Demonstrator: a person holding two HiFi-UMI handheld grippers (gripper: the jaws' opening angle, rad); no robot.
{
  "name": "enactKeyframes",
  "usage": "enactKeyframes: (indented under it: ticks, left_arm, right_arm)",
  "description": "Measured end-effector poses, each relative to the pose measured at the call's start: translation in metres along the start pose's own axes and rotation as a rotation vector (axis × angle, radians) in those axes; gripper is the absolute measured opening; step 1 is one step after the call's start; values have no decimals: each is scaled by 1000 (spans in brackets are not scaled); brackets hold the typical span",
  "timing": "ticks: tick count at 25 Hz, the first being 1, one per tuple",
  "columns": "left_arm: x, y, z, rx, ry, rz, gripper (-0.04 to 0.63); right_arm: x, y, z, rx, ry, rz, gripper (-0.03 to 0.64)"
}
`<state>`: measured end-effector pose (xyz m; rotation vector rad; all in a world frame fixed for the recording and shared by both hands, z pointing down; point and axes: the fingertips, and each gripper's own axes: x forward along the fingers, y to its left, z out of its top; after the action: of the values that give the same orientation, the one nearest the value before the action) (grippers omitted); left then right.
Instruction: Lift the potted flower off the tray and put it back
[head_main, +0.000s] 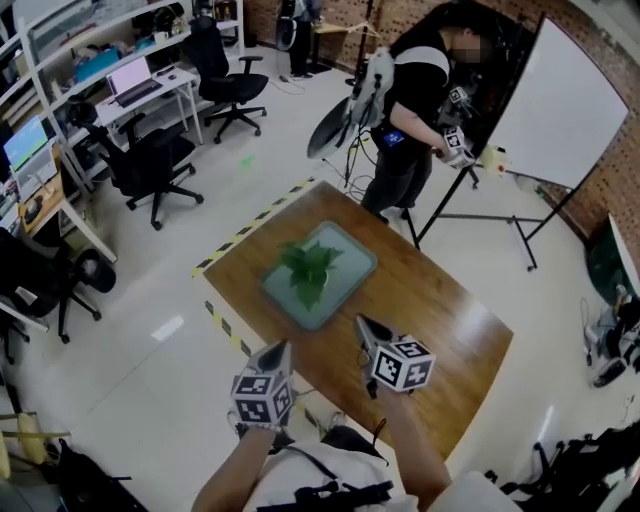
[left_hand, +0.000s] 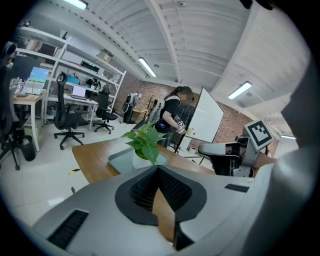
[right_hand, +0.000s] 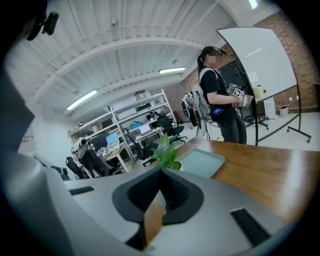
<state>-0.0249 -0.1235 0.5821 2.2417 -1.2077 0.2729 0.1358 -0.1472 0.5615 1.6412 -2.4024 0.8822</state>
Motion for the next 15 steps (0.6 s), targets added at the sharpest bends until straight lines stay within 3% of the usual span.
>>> enactKeyframes:
  ticks: [8,15]
  left_arm:
    - [-8,-13,-1,18,14,-7,-5]
    - [-12,-12,4,21,-8,9,-5]
  right_arm:
    - [-14,17,-49,30,47,-24,-2]
    - [-13,11,-55,15,56,-42,-3]
